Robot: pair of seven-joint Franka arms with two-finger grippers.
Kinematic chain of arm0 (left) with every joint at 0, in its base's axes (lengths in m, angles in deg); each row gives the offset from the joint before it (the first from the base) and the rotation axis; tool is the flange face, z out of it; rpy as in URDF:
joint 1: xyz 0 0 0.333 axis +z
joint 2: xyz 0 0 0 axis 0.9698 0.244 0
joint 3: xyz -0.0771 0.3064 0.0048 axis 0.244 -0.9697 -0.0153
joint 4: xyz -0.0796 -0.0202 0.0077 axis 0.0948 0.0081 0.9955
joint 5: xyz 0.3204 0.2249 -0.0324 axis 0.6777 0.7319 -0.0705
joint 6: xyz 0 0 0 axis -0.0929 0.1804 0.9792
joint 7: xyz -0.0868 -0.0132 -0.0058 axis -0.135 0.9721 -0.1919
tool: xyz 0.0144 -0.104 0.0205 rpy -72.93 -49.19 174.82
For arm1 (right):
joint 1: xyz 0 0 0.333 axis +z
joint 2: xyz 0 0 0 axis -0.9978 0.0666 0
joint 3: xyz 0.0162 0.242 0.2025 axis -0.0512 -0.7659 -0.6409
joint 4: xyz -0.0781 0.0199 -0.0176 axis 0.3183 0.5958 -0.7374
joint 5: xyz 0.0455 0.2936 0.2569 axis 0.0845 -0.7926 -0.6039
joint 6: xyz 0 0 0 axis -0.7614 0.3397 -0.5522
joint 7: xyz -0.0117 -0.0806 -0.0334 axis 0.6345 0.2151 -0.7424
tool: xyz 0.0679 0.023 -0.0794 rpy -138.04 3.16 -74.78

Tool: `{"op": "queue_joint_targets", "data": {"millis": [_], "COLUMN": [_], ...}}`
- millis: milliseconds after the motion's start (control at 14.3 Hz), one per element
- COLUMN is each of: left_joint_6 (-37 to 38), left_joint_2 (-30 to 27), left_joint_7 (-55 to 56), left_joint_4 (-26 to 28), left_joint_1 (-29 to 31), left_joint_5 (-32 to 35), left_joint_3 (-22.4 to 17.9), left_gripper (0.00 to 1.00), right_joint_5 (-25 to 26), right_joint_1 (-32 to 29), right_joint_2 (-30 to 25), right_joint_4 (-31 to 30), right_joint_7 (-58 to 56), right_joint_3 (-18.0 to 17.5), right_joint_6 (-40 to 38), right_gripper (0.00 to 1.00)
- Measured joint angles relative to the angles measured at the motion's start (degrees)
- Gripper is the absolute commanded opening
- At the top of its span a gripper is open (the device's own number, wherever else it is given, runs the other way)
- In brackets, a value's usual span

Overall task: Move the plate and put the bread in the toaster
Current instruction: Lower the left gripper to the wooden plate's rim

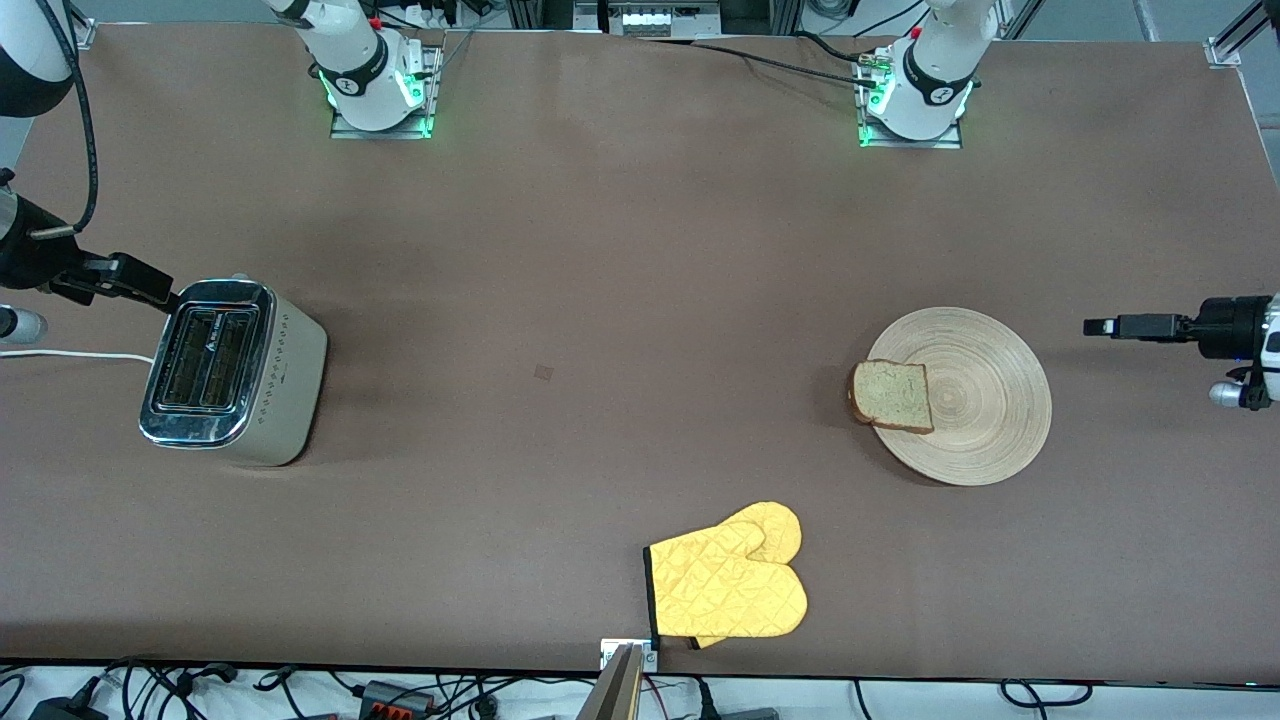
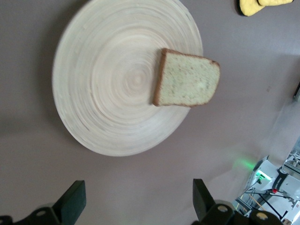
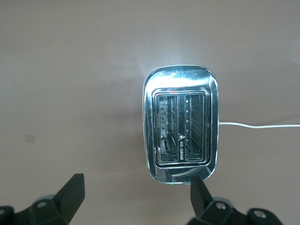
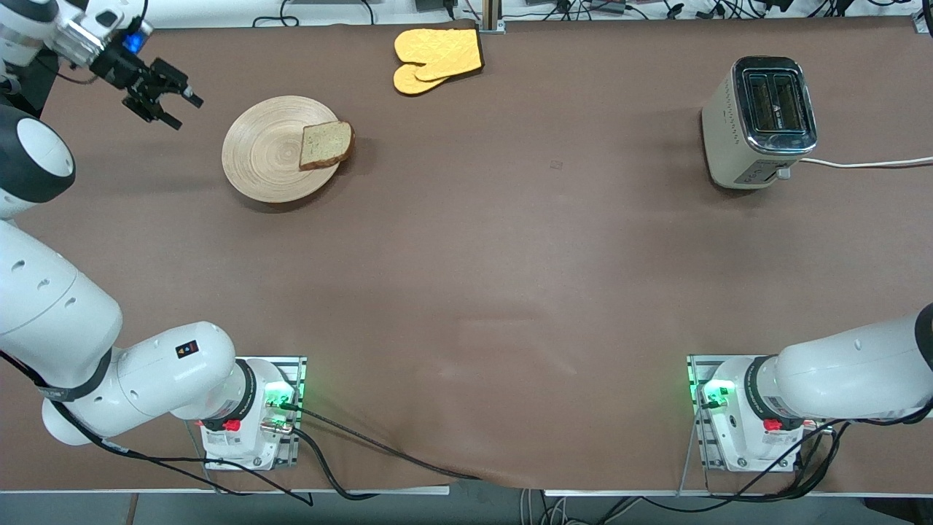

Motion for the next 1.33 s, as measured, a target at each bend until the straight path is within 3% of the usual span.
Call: {"op": "queue_joint_targets", "data": {"millis": [421,561,771,1052,1192,1332], "left_joint_6": [-8.66,-9.73,-9.83,-9.87,-9.92,-10.01], "left_joint_2": [14.30,15.67,16.75,18.09,19.14,19.85], "left_joint_7": [-14.36,-15.58,-16.05,-17.61,-19.30,-19.96], "left_joint_4": [-1.33,-2.01,-2.10,-2.12,-2.12,-2.15], "left_joint_1": [4.41,4.40,4.31,4.31,4.34,4.35], "left_joint_5": [-8.71,-11.59,-14.69,-14.77,-15.63,-16.28], "left_joint_3": [0.04,0.10,0.20,0.21,0.21,0.21], "left_gripper": [1.00,0.86,0.35,0.25,0.09,0.04], "right_joint_5": [0.00,0.00,0.00,0.00,0.00,0.00], "right_joint_1": [-0.03,-0.05,-0.05,-0.04,-0.04,-0.04], "right_joint_2": [0.00,0.00,0.00,0.00,0.00,0.00], "right_joint_4": [0.01,0.01,0.01,0.01,0.01,0.01], "right_joint_7": [-0.09,-0.10,-0.10,-0.11,-0.12,-0.12], "right_joint_3": [0.00,0.02,0.02,0.02,0.02,0.02], "right_joint_6": [-0.01,-0.02,-0.02,-0.02,-0.03,-0.04], "right_gripper": [1.00,1.00,1.00,1.00,1.00,1.00]}}
